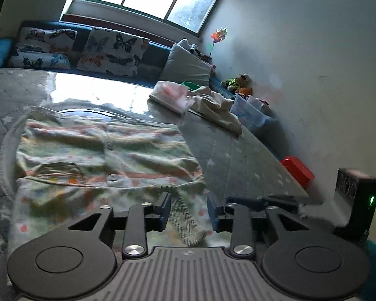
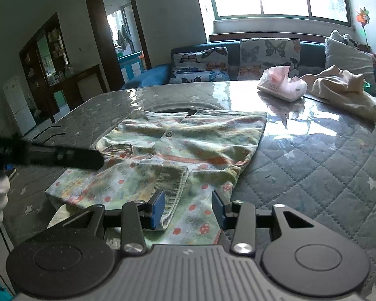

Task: Fold clothes

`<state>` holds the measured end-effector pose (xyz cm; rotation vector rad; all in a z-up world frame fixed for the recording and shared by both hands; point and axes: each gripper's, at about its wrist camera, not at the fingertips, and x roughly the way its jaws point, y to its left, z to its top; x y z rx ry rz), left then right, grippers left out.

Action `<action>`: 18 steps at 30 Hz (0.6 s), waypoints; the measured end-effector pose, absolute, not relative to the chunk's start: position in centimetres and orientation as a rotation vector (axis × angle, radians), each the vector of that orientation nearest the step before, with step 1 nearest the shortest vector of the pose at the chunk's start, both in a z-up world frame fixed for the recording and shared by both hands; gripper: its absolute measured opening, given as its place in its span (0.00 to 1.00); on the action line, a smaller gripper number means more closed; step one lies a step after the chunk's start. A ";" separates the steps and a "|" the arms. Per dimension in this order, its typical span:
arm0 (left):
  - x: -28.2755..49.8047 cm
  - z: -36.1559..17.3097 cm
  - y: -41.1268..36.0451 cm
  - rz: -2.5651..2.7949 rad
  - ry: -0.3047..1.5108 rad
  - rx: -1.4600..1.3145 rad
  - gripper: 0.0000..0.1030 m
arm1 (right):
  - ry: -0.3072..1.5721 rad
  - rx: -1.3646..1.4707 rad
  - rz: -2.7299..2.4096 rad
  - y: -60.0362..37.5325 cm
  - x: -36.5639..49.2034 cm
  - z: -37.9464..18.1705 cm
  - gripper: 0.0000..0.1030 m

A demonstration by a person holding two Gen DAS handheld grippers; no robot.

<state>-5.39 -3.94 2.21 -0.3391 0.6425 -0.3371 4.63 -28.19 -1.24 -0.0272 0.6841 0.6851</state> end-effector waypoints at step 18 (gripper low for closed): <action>-4.5 -2.8 7.1 -0.049 0.734 -0.379 0.22 | 0.741 -0.146 0.835 -20.3 6.9 -3.3 0.46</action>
